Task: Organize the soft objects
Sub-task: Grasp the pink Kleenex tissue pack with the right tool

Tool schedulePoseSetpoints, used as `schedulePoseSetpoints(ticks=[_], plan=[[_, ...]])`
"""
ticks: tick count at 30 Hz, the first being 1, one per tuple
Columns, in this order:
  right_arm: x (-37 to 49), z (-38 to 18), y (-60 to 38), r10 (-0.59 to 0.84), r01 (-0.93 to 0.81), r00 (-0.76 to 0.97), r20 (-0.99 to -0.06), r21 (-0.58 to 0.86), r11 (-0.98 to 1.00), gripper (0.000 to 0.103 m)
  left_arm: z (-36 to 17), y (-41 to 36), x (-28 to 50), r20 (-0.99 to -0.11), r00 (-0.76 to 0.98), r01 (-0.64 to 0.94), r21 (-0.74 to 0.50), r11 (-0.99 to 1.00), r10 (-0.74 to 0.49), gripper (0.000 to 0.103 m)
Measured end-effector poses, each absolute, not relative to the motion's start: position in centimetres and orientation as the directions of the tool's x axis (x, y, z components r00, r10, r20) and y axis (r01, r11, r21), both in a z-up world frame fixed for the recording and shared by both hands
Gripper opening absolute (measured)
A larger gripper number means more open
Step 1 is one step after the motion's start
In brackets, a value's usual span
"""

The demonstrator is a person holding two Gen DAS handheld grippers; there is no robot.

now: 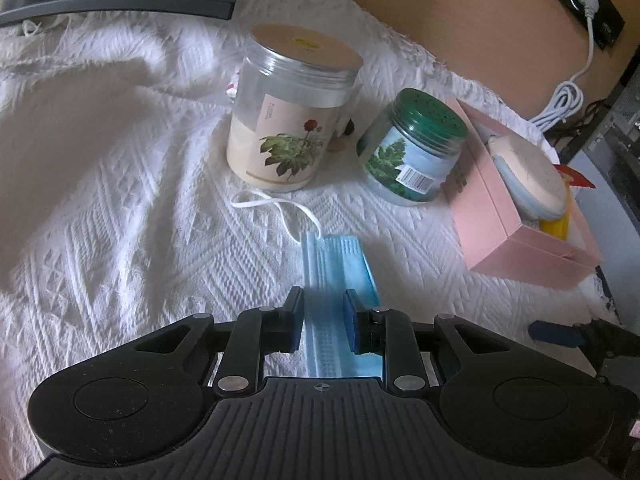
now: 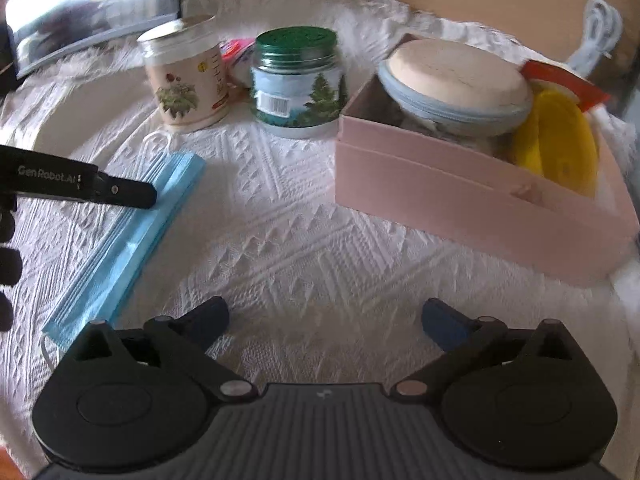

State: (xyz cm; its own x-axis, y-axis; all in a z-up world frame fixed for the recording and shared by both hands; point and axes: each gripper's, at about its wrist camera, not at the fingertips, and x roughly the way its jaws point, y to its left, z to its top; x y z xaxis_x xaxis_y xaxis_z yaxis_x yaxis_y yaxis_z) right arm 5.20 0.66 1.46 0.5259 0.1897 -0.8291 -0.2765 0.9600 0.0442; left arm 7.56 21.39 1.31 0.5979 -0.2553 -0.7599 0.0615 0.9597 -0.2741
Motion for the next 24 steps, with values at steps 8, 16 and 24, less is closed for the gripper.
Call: schedulePoseSetpoints(ticks=[8,16,24], plan=[[11.4,9.6,-0.4,0.272,-0.237,0.547,-0.792,0.165,0.958,0.09,3.1,25.8,6.5,-0.701,0.66,0.015,-0.348,0.937,-0.271,0.025],[23.5,16.8,2.3,0.47,-0.147,0.414,-0.78,0.452,0.88,0.09,5.5,31.9,5.3,-0.61,0.75,-0.007,-0.395,0.919,-0.256,0.025],[34.7,8.7,10.9,0.363,-0.264,0.223,-0.905,0.303,0.916,0.079,6.3,34.5,4.1,-0.586,0.763,-0.014,-0.436,0.9,-0.272,0.025]])
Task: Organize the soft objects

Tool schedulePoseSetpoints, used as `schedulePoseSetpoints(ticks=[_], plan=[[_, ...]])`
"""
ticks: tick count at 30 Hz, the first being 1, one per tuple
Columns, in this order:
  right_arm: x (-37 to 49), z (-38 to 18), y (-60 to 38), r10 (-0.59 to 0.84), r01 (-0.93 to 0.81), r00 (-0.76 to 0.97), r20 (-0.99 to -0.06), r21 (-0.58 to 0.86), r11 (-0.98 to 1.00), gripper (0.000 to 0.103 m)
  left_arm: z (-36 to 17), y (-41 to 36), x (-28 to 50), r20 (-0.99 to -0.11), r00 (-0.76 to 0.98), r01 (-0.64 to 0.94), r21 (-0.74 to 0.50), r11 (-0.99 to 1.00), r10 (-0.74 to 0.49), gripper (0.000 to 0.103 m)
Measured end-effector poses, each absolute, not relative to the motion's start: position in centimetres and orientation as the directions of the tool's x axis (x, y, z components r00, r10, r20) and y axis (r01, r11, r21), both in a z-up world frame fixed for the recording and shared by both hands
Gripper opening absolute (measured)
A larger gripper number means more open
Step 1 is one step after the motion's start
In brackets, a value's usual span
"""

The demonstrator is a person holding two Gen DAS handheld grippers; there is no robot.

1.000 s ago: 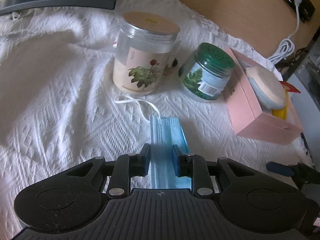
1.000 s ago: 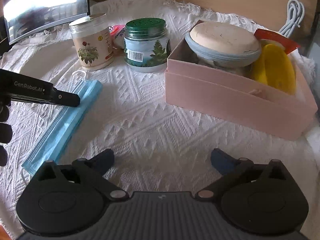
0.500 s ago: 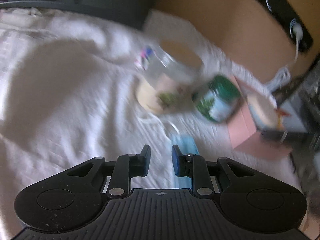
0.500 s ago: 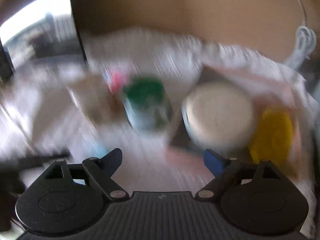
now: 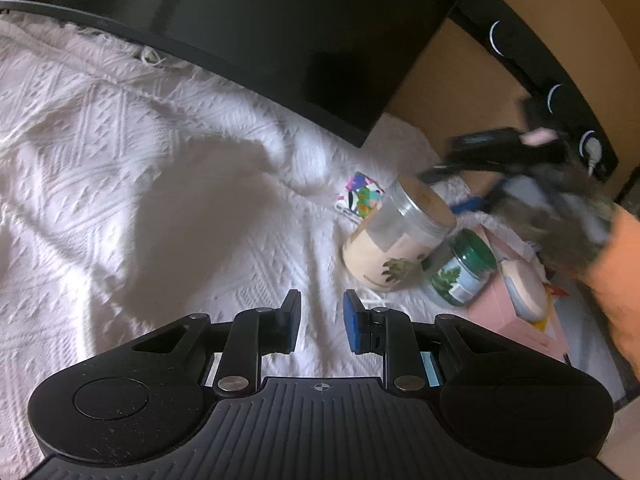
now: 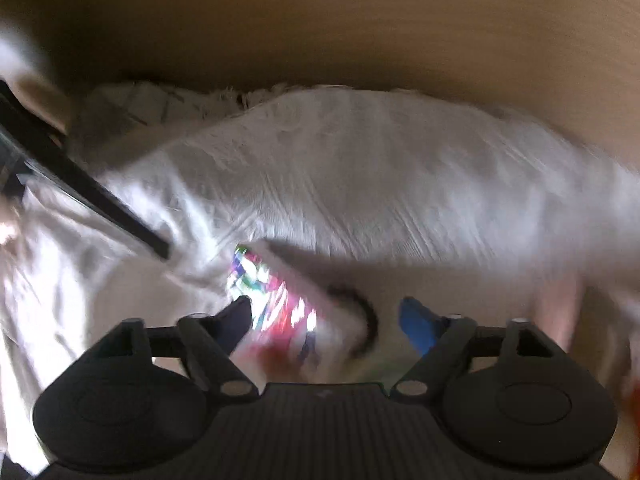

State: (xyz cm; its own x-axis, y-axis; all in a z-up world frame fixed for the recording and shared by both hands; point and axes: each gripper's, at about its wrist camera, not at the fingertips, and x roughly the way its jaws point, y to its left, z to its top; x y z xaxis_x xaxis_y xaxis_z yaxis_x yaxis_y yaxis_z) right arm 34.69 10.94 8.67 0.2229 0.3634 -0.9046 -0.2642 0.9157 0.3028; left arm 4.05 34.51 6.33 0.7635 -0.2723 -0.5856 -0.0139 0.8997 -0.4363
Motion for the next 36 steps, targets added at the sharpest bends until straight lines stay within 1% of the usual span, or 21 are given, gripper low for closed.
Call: schedulePoseSetpoints(ticks=[2,4,5,7,8,9,10,13,16,19,21,24,26,31,33,36], plan=[[36.1,7.4,12.7,0.364,-0.319,0.205,-0.909,0.289,0.903,0.079,6.2,34.8,3.8,-0.585,0.761,-0.006,-0.441,0.897,-0.282,0.025],[36.9,5.9,14.4,0.364,-0.365,0.149,-0.919,0.291,0.884,0.078,5.8,35.3,3.5,-0.583,0.757,-0.008,-0.458,0.889,-0.294,0.025],[37.1,5.1,15.0,0.356,-0.381,0.109,-0.928,0.292,0.877,0.076,5.5,35.4,3.5,-0.583,0.756,-0.01,-0.465,0.885,-0.297,0.025],[36.9,4.4,15.5,0.365,-0.387,0.049,-0.93,0.32,0.865,0.047,5.0,35.7,3.3,-0.59,0.751,-0.021,-0.471,0.882,-0.297,0.025],[36.7,4.8,15.4,0.371,-0.384,0.053,-0.927,0.324,0.865,0.041,4.8,35.8,3.2,-0.592,0.749,-0.025,-0.475,0.88,-0.298,0.025],[36.3,5.6,15.2,0.371,-0.382,0.067,-0.926,0.32,0.867,0.021,4.7,35.9,3.2,-0.594,0.747,-0.026,-0.477,0.878,-0.3,0.025],[35.9,6.9,14.8,0.369,-0.375,0.089,-0.925,0.312,0.873,0.019,4.8,36.0,3.1,-0.595,0.746,-0.027,-0.477,0.879,-0.3,0.025],[34.2,12.5,12.9,0.389,-0.369,0.22,-0.894,0.293,0.882,0.018,5.6,36.1,3.2,-0.59,0.749,-0.018,-0.472,0.882,-0.301,0.025],[31.2,19.0,9.6,0.448,-0.354,0.333,-0.83,0.33,0.875,0.018,6.7,35.4,3.5,-0.584,0.752,0.006,-0.457,0.89,-0.305,0.025],[26.5,22.8,6.7,0.466,-0.364,0.394,-0.792,0.331,0.871,0.018,7.5,33.6,4.0,-0.599,0.736,0.043,-0.425,0.904,-0.317,0.025],[23.2,23.6,4.9,0.467,-0.376,0.411,-0.783,0.321,0.869,0.018,7.6,32.0,4.1,-0.606,0.718,0.081,-0.416,0.906,-0.342,0.025],[18.0,22.4,2.4,0.471,-0.367,0.401,-0.786,0.334,0.868,0.018,7.1,28.9,4.1,-0.634,0.674,0.14,-0.394,0.908,-0.379,0.025],[15.0,20.1,0.7,0.471,-0.329,0.382,-0.795,0.359,0.873,0.018,6.7,26.7,4.0,-0.656,0.643,0.174,-0.378,0.909,-0.396,0.025],[10.3,11.9,-3.1,0.446,-0.127,0.318,-0.837,0.429,0.894,0.018,6.1,20.9,4.0,-0.69,0.602,0.258,-0.308,0.916,-0.402,0.025],[9.0,9.1,-4.4,0.43,-0.065,0.332,-0.84,0.434,0.899,0.018,5.7,18.3,3.8,-0.707,0.593,0.307,-0.244,0.92,-0.386,0.026],[7.8,6.8,-6.0,0.43,-0.047,0.35,-0.832,0.443,0.895,0.02,4.3,14.9,3.2,-0.755,0.588,0.357,-0.081,0.931,-0.291,0.027]])
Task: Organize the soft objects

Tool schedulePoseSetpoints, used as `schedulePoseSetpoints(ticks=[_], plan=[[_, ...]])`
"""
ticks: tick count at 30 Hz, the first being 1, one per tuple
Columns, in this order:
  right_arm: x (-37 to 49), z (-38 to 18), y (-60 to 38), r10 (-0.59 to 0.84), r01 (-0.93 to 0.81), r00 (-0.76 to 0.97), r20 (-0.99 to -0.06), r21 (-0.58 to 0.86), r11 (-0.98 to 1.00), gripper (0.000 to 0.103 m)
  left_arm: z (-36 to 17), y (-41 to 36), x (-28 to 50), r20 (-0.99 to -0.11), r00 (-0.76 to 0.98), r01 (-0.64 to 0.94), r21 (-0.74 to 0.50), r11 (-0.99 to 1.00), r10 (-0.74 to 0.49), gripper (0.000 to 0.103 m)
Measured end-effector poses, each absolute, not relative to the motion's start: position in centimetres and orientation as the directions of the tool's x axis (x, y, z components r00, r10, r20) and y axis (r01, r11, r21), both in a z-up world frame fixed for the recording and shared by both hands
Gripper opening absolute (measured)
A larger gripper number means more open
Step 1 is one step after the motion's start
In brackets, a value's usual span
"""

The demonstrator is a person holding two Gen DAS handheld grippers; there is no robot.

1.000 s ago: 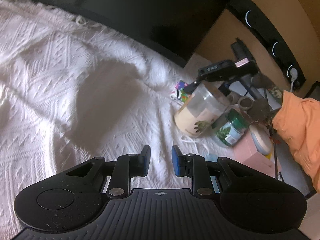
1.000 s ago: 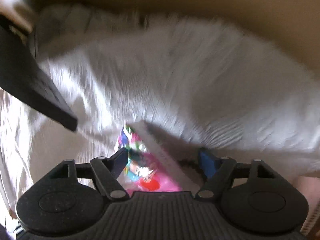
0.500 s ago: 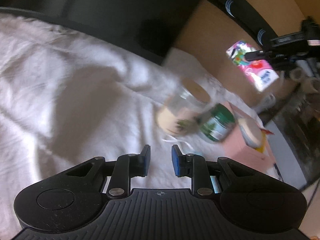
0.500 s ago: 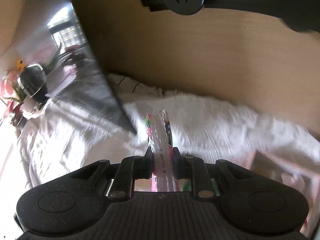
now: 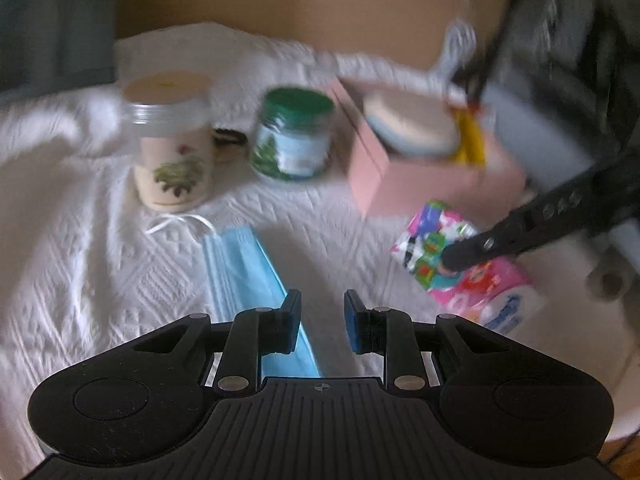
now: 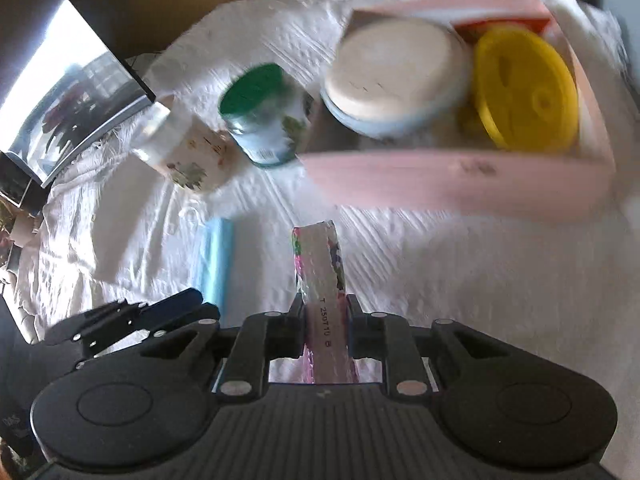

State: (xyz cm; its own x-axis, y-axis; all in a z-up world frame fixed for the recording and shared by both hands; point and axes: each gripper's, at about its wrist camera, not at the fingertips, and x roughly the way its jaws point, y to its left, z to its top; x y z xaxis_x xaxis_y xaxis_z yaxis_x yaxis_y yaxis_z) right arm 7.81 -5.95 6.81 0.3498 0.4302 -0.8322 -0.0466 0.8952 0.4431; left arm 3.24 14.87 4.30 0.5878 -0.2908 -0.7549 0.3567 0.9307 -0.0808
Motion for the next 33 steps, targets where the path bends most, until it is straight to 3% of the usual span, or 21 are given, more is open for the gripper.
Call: schedulePoseSetpoints(ticks=[3,6,8,12,15,16,21,23,27,30,33], plan=[[6.7,6.0,-7.0,0.41,-0.059,0.383,-0.828,0.421,0.905,0.026,3.1,13.5,2.8,-0.783,0.578,0.374,0.005,0.927,-0.229,0.028],[5.5,5.6,-8.2,0.347,-0.051,0.447,-0.824,0.364,0.93,0.045,2.5,13.5,2.5,-0.787,0.6,0.364,0.111,0.925,-0.142,0.031],[4.9,5.7,-8.8,0.307,-0.045,0.487,-0.818,0.327,0.944,0.05,2.5,14.0,2.4,-0.782,0.617,0.339,0.16,0.927,-0.091,0.034],[3.8,4.9,-9.6,0.219,-0.016,0.535,-0.816,0.249,0.968,0.059,2.6,15.5,2.7,-0.78,0.625,0.277,0.177,0.944,-0.037,0.035],[3.1,3.9,-10.3,0.18,0.027,0.558,-0.81,0.234,0.972,0.068,2.7,16.1,2.8,-0.795,0.597,0.284,0.084,0.955,-0.108,0.035],[2.9,3.6,-10.6,0.178,0.047,0.568,-0.804,0.248,0.968,0.072,2.7,16.1,2.9,-0.795,0.593,0.288,0.061,0.956,-0.128,0.037],[2.1,2.8,-11.3,0.183,0.075,0.606,-0.774,0.285,0.956,0.078,2.5,15.4,3.3,-0.801,0.567,0.309,-0.008,0.951,-0.191,0.075],[1.9,2.7,-10.8,0.165,0.062,0.618,-0.769,0.256,0.965,0.079,2.3,15.0,3.3,-0.804,0.558,0.325,-0.016,0.946,-0.205,0.082],[1.5,2.6,-10.1,0.142,0.058,0.634,-0.76,0.23,0.971,0.085,2.5,15.4,3.3,-0.779,0.604,0.268,0.0,0.963,-0.168,0.077],[1.4,2.5,-10.2,0.145,0.051,0.639,-0.755,0.23,0.972,0.086,2.5,16.1,4.0,-0.771,0.632,0.196,0.067,0.978,-0.074,0.077],[1.4,2.5,-10.1,0.148,0.042,0.638,-0.756,0.225,0.973,0.088,2.0,16.9,5.2,-0.783,0.62,0.176,0.072,0.982,-0.054,0.079]])
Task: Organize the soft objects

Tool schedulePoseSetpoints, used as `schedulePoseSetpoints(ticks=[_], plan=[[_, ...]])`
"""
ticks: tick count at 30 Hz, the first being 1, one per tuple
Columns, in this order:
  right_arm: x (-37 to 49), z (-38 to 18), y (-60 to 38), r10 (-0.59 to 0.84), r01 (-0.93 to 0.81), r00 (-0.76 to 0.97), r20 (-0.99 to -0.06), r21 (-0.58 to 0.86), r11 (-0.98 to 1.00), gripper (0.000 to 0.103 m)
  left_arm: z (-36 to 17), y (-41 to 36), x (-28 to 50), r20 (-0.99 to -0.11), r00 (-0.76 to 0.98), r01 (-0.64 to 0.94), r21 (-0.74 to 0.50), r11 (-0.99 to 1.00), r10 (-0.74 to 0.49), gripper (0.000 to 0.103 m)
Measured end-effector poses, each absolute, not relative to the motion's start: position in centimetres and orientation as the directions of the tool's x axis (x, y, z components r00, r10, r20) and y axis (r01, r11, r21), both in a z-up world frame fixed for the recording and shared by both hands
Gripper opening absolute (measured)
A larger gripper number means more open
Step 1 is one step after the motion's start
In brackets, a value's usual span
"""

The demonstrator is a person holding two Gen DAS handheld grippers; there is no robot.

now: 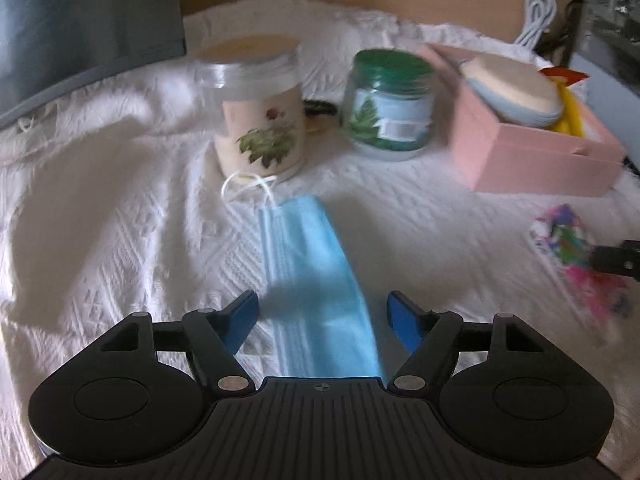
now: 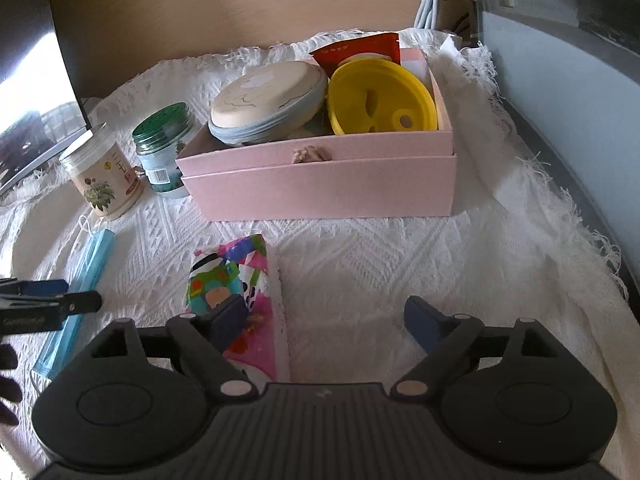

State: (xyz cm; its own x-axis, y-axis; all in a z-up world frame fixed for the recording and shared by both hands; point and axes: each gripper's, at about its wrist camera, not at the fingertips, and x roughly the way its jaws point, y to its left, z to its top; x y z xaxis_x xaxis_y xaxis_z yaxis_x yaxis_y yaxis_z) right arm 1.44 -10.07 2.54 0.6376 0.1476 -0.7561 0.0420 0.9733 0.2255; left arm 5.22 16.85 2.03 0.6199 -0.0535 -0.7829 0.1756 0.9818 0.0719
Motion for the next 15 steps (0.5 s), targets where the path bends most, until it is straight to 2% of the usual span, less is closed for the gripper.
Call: schedulePoseSetpoints(ticks=[7,15], plan=[[2.2,2.3,-9.5,0.177,-0.001,0.603,-0.778,0.222,0.975,0.103,2.0,16.8,7.4,-0.786,0.613,0.185,0.044,0.982,-0.08,0.081],[2.5,2.3,-9.4,0.177,0.01,0.584,-0.792,0.226,0.974,0.103,2.0,17.0,7.3,-0.8,0.595,0.19,0.042,0.981,-0.081,0.081]])
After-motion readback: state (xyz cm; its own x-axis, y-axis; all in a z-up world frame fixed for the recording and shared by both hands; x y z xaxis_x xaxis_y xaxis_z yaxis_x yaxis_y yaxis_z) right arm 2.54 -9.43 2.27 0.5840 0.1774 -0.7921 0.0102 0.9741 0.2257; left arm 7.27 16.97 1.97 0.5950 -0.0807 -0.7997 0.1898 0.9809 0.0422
